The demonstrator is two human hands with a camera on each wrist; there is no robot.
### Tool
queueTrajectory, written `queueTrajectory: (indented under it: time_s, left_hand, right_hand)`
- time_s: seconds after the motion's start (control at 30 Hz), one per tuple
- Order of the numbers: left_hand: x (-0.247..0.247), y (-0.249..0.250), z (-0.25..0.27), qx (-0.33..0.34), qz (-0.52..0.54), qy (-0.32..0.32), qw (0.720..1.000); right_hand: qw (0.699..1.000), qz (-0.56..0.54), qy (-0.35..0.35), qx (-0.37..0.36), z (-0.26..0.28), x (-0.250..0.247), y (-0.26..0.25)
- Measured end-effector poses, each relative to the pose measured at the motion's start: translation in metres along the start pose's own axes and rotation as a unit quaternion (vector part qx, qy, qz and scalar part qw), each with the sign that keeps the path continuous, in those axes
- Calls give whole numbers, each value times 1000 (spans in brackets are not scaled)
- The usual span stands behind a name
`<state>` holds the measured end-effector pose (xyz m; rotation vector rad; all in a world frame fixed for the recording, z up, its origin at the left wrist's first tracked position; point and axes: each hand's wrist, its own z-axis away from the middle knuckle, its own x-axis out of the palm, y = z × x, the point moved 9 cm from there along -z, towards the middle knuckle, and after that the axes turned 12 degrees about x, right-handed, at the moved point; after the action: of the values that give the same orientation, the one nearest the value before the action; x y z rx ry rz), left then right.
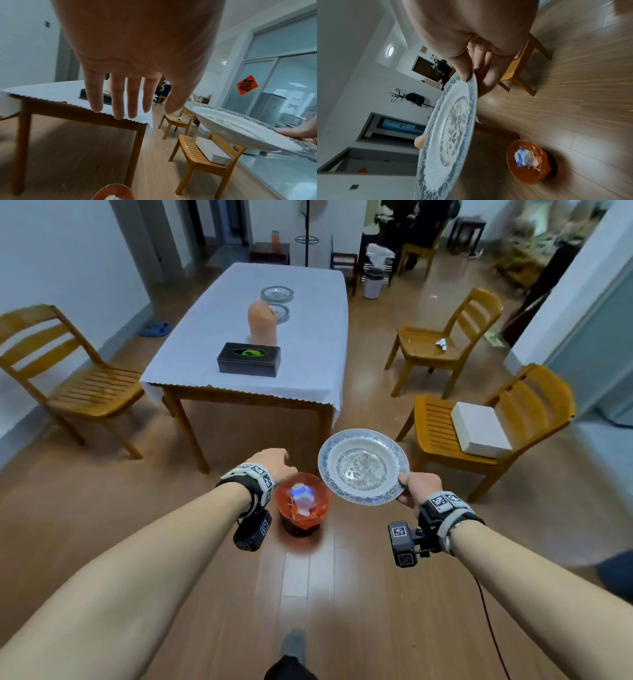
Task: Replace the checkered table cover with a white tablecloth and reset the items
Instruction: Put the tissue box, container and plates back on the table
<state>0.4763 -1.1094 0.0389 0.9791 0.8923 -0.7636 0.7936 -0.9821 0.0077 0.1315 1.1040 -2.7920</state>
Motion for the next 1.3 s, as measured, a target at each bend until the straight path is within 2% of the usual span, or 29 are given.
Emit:
queueTrajectory:
  time_s: [0.13,0.23,0.33,0.4,0.57,0.73,0.87,0.97,1.2,1.3]
  left_hand:
    - [-20,45,-96,67,-22,-24,997]
    - [-22,78,-165,99,-40,-37,994]
    - [-17,110,-234,119,-58,-56,990]
    - [-16,131,-282,129,-76,-67,986]
    - [-25,168,-381,95,-81,-77,989]
    - [-55,177,-461,52,-49,-63,995]
    - [-81,165,-526,21,-44,-57,997]
    - [-96,145,-586,-3,-35,-55,998]
    - [-125,99,-764,-32,0,-72,997]
    - [-153,82,-836,-39,13,-80,996]
  right_hand:
    - [999,-6,31,-8,-48,-11,-65]
    - [999,33,28,-29,-87,-16,-109]
    - [998,15,62,-19,-143,-39,-144]
    - [998,38,46,-25,-188,-45,-175]
    - [996,86,16,-21,-281,-60,-249]
    - [993,119,1,-26,-357,-52,-344]
    - [991,130,-14,-27,-408,-16,-409]
    - [994,109,12,4,-457,17,-447]
    - [994,106,14,31,-566,127,-551]
    - [995,98,1,37,-606,173,-609]
